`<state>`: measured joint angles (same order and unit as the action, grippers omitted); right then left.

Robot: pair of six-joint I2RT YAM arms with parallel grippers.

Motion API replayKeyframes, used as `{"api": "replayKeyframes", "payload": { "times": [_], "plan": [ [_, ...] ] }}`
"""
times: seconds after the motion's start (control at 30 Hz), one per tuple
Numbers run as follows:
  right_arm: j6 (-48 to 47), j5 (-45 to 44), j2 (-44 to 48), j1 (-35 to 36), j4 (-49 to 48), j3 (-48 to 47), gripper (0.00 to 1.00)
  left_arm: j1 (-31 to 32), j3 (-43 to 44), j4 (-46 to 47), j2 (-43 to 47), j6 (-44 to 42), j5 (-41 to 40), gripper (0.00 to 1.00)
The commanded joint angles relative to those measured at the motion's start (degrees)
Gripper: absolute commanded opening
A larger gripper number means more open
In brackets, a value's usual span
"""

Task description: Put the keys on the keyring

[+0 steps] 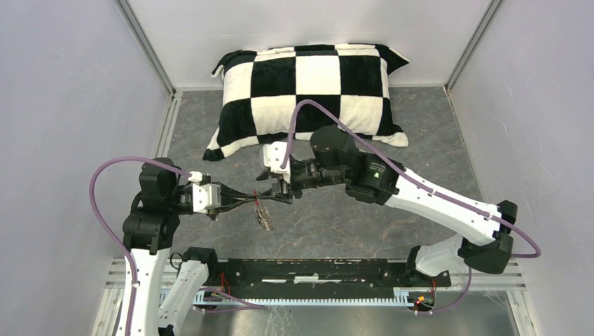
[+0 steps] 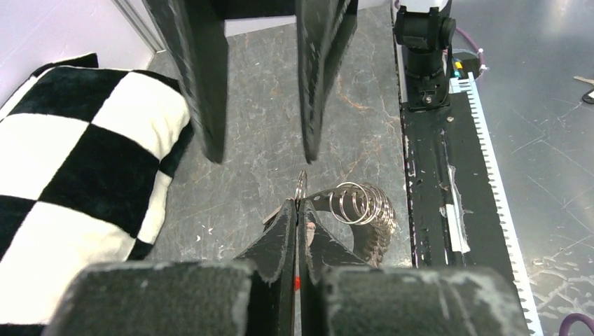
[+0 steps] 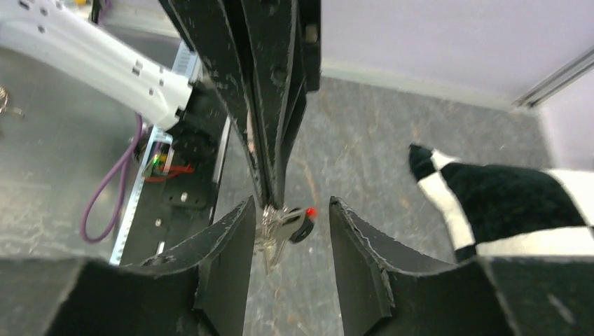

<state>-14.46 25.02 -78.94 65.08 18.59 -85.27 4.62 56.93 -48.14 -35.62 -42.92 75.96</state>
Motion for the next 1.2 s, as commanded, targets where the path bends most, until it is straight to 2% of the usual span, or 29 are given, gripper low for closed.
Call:
{"api": "replayKeyframes", "payload": {
  "times": [0.0, 0.77, 0.87, 1.03, 1.1, 1.17],
  "plan": [
    [-4.4, 0.8, -3.7, -0.2, 14.6, -5.6, 0.48, 0.1, 0.1, 0.5, 0.1, -3.1, -1.1, 0.02],
    [-3.6, 1.3, -8.2, 0.8, 13.6, -10.3, 0.36, 0.0, -0.7, 0.5, 0.6, -3.2, -2.1, 0.02],
    [-3.6, 1.6, -8.4, 0.7, 13.7, -10.4, 0.32, 0.0, -0.8, 0.5, 0.7, -3.1, -2.0, 0.02],
    [-3.6, 1.3, -8.6, 0.7, 14.0, -10.7, 0.12, 0.1, -1.0, 0.4, 1.0, -3.3, -2.0, 0.02],
    [-4.0, 0.5, -8.3, 0.7, 14.3, -10.6, 0.11, 0.1, -1.2, 0.5, 1.2, -3.3, -2.2, 0.02],
    [-4.0, 0.2, -7.9, 0.8, 14.5, -10.5, 0.15, 0.0, -1.4, 0.5, 1.4, -3.6, -2.3, 0.02]
  ]
}}
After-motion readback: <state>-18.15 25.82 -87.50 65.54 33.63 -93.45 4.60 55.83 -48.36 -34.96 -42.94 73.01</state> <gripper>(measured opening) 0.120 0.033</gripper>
